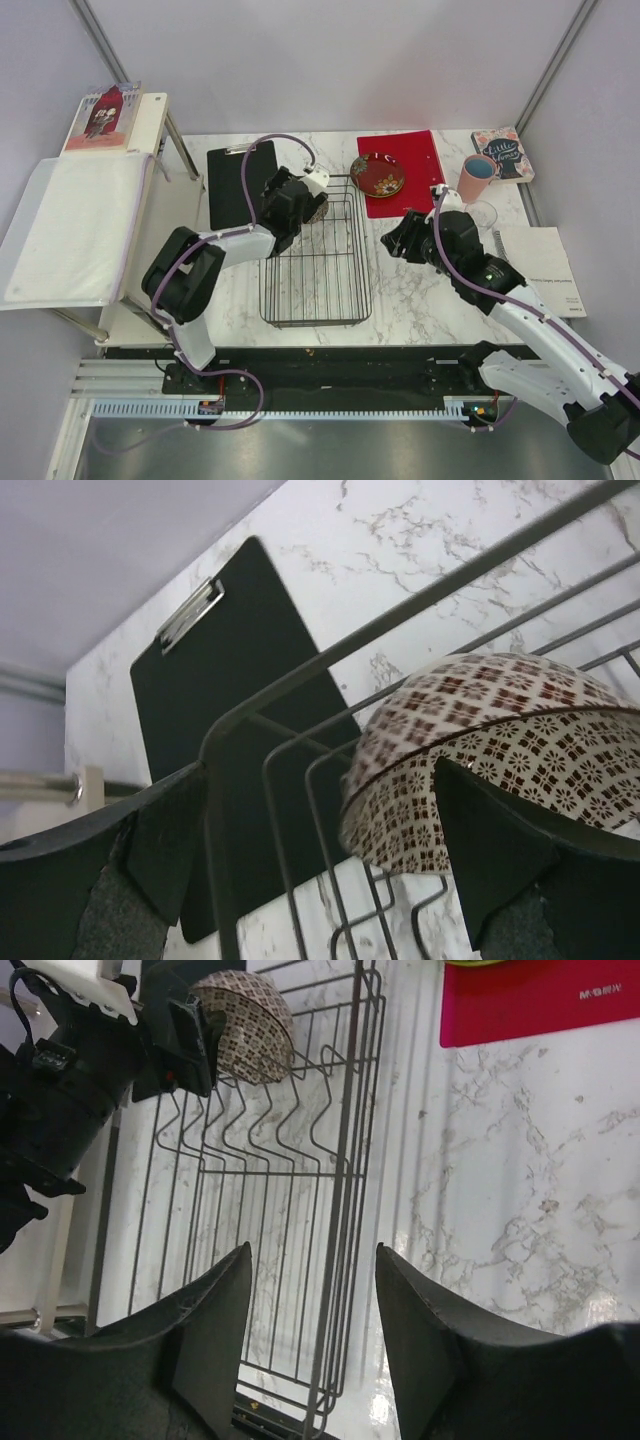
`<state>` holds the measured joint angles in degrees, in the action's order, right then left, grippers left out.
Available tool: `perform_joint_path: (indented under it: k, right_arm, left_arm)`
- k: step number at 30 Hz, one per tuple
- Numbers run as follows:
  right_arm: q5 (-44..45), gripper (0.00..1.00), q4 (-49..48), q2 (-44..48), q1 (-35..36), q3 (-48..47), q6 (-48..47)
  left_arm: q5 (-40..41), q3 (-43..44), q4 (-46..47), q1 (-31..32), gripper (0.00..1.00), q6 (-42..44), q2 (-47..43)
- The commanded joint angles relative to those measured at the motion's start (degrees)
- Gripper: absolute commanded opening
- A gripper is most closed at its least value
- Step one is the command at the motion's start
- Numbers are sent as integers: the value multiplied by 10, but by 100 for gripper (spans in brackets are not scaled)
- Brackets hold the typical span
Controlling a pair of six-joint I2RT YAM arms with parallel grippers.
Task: Unload the mixed dishes from the dish rack
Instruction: Pick up the bowl from the dish rack.
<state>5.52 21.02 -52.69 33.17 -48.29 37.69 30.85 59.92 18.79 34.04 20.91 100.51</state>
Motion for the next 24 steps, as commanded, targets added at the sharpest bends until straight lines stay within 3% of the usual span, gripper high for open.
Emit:
perform_joint_path:
  k: [1, 8, 15, 24]
  right_arm:
    - [11, 59, -6, 22, 2, 32, 3]
    - [11, 59, -17, 27, 2, 49, -13]
    - [-2, 58, -35, -7, 1, 54, -19]
    - [-9, 58, -52, -23, 1, 69, -7]
  left_arm:
    - [-54, -30, 232, -12, 99, 150, 33]
    - [-91, -50, 254, -36, 93, 150, 40]
    - [-95, -84, 287, -36, 53, 137, 34]
    - [-91, -105, 320, -35, 33, 135, 18]
